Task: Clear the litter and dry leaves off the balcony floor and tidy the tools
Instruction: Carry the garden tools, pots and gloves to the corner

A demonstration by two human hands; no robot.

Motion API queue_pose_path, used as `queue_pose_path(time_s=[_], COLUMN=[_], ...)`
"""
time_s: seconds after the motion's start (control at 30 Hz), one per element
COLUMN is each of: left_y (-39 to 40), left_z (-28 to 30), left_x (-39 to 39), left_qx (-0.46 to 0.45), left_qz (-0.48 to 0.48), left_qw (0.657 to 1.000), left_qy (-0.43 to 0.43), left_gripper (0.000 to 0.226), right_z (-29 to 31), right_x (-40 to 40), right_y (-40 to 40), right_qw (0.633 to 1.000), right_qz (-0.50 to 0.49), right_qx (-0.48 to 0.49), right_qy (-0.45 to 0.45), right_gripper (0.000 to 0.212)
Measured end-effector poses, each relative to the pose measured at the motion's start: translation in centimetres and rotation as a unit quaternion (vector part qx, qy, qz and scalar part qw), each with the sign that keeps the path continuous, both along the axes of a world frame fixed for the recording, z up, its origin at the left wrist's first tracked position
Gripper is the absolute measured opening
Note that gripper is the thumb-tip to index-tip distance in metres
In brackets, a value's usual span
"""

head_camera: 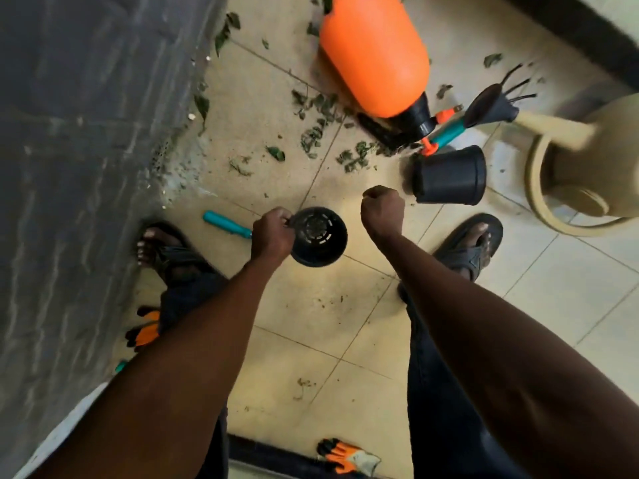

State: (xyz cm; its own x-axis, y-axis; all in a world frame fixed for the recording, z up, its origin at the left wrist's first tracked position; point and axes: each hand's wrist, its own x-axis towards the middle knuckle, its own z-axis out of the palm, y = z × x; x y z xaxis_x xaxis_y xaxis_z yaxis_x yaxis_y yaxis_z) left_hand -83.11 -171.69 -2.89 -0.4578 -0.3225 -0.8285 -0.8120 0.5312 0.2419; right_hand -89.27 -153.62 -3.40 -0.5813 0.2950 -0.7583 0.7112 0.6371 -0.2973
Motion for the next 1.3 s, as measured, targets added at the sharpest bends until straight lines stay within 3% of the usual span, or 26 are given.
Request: queue_pose_path(time_s=[0.17,0.27,0.37,0.43,0.5,0.57,0.67,0.73,0.83,0.9,0.97,1.03,1.2,1.3], left_y=[0.8,0.8,0.8,1.1,1.6,2.3,3.2,3.7,4.3,4.5,4.5,4.4,3.9,3.1], left_z=[-1.0,-1.6,-3.3,-4.5,-5.7,-6.7,-7.4,-7.5,-6.7,-6.3,-5.8,-5.3,-4.6,-4.3], left_x=[1.5,0.0,-3.0,-5.2,-7.2,-8.7,-9.9,-10.0,-9.3,-8.8,-8.6,-8.7,-9.8,-9.9], left_qx=[0.116,0.146,0.124,0.128,0.13,0.121,0.116,0.103,0.06,0.042,0.034,0.026,0.012,0.003], left_qz=[-0.024,0.052,0.145,0.171,0.149,0.118,0.107,0.112,0.101,0.103,0.107,0.107,0.127,0.146], left_qw=[0.993,0.988,0.981,0.976,0.98,0.985,0.984,0.983,0.986,0.987,0.987,0.987,0.983,0.979], left_qy=[-0.021,0.002,0.041,0.033,0.033,0.045,0.078,0.099,0.117,0.115,0.117,0.12,0.132,0.14], left_gripper=[0.018,0.018,0.016,0.009,0.012,0.015,0.02,0.02,0.02,0.019,0.018,0.019,0.017,0.018], right_z=[-1.3,-2.8,-4.8,-6.3,-7.8,-8.9,-8.8,-7.9,-5.4,-4.5,-4.4,-5.0,-6.0,-4.7], right_x=[0.3,0.0,-1.1,-2.2,-3.0,-3.3,-3.8,-4.1,-4.4,-5.6,-8.0,-10.4,-13.5,-13.2], right_y=[-0.5,-0.3,0.0,0.4,0.9,1.0,0.4,-0.1,-0.8,-0.5,0.8,2.4,4.6,3.8], right_qw=[0.999,0.994,0.988,0.989,0.988,0.985,0.981,0.973,0.957,0.932,0.942,0.958,0.976,0.991], right_qz=[0.044,0.091,0.118,0.09,0.085,0.068,-0.085,-0.128,0.031,0.089,0.081,0.102,0.121,0.095], right_qx=[0.01,0.022,0.032,0.049,0.089,0.111,0.109,0.109,0.106,0.14,0.182,0.192,0.159,0.081], right_qy=[0.024,0.064,0.096,0.106,0.095,0.111,0.138,0.157,0.269,0.321,0.271,0.185,0.09,0.048], right_gripper=[0.036,0.029,0.042,0.063,0.069,0.064,0.051,0.04,0.029,0.045,0.07,0.081,0.078,0.073])
